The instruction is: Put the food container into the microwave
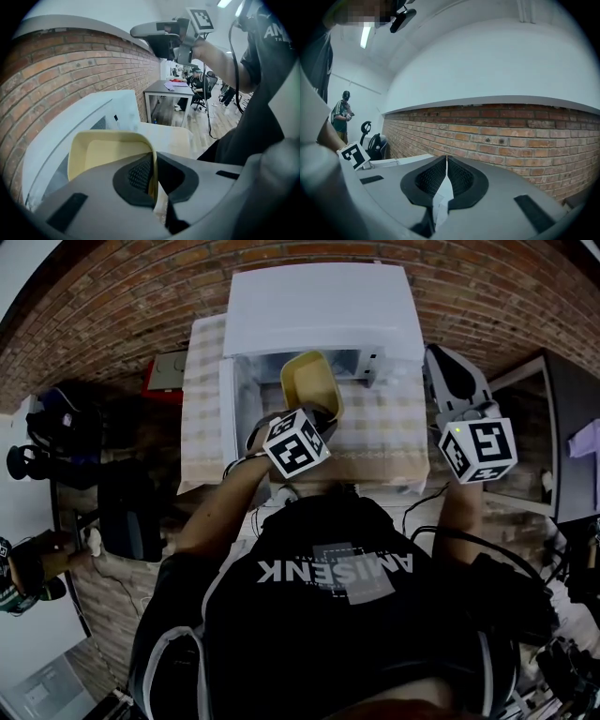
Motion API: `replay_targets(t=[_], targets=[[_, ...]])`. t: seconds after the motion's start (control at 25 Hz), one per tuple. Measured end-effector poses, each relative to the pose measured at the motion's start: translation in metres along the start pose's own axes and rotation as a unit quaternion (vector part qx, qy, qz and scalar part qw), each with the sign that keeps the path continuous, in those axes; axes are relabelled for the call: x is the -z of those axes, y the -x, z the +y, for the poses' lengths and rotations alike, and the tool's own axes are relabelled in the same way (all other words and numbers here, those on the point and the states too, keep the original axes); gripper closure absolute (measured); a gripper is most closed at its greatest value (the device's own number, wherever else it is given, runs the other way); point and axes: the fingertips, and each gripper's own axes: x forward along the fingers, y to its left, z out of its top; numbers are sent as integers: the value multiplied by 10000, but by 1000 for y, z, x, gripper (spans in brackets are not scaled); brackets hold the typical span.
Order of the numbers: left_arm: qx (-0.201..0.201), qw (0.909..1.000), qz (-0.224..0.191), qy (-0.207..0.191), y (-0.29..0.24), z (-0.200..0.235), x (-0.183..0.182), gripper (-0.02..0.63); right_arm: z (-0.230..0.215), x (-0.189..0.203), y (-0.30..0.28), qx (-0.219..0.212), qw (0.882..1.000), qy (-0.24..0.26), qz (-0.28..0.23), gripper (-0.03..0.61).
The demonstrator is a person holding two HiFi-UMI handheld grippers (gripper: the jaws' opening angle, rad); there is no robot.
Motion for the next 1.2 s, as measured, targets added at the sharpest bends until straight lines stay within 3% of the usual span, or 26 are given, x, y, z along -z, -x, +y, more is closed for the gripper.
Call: replay_targets(t=[0.24,0.6,0.76,1.04,1.2], targets=[[148,9990,408,52,-33,13,27,599,-29,3,-1,209,9998,-23,-25,535],[-38,9973,680,283,-73,58,44,599,-45,9,-13,231,9997,27,31,535],[-161,9954,923,187,-87,75,49,599,-61,15,-13,367,9993,-44,38,535],[-555,9945,618,633,-95,114,48,599,-73,28,-22,379,9991,-142,128,535],[-804,9935,615,519,-100,127,49,598,-73,31,-22,365,9991,-145,126,535]])
